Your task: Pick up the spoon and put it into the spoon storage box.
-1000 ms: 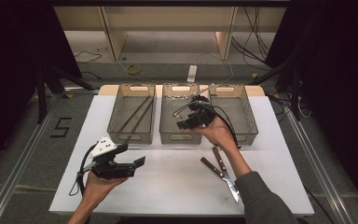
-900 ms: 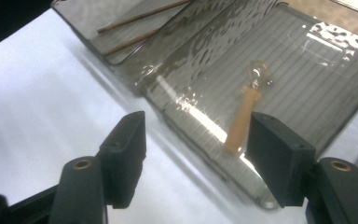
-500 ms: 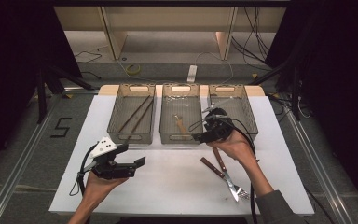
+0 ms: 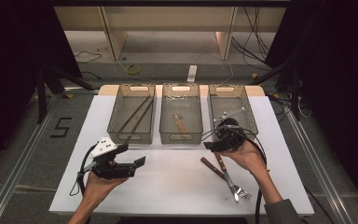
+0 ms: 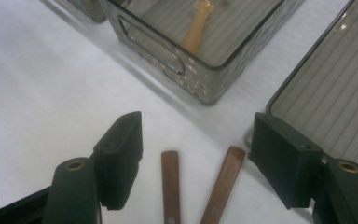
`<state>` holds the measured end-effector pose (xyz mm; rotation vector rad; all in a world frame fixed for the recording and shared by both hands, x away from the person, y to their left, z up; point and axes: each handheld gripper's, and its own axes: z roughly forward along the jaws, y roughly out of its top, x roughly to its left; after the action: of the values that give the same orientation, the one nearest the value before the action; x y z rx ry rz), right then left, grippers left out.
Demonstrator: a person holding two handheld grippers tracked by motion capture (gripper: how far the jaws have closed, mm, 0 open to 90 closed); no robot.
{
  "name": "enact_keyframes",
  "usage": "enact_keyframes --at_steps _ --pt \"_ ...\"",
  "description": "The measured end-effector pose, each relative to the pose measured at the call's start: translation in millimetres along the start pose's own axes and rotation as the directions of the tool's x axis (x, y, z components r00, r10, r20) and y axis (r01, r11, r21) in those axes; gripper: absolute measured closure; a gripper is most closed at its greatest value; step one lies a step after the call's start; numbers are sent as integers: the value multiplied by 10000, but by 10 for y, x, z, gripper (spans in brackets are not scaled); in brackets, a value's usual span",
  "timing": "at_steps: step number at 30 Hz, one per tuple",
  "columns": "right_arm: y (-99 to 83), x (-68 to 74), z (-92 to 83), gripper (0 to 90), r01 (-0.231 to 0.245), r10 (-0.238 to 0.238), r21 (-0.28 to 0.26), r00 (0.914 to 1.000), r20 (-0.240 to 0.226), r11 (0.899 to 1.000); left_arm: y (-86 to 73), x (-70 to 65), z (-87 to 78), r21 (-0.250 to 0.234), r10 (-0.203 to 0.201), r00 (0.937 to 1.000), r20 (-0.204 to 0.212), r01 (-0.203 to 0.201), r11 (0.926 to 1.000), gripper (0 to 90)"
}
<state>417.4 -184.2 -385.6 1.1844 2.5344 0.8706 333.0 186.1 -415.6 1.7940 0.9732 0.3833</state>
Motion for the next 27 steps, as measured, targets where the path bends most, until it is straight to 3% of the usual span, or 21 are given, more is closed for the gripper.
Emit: enact_keyframes --at_steps 15,27 --pt "-168 -95 68 352 -228 225 634 9997 65 9977 9 3 -16 -137 66 10000 45 -65 9999 145" --pt "-286 -187 138 327 -316 294 1403 9994 172 9896 23 0 35 -77 27 10000 47 -27 10000 145"
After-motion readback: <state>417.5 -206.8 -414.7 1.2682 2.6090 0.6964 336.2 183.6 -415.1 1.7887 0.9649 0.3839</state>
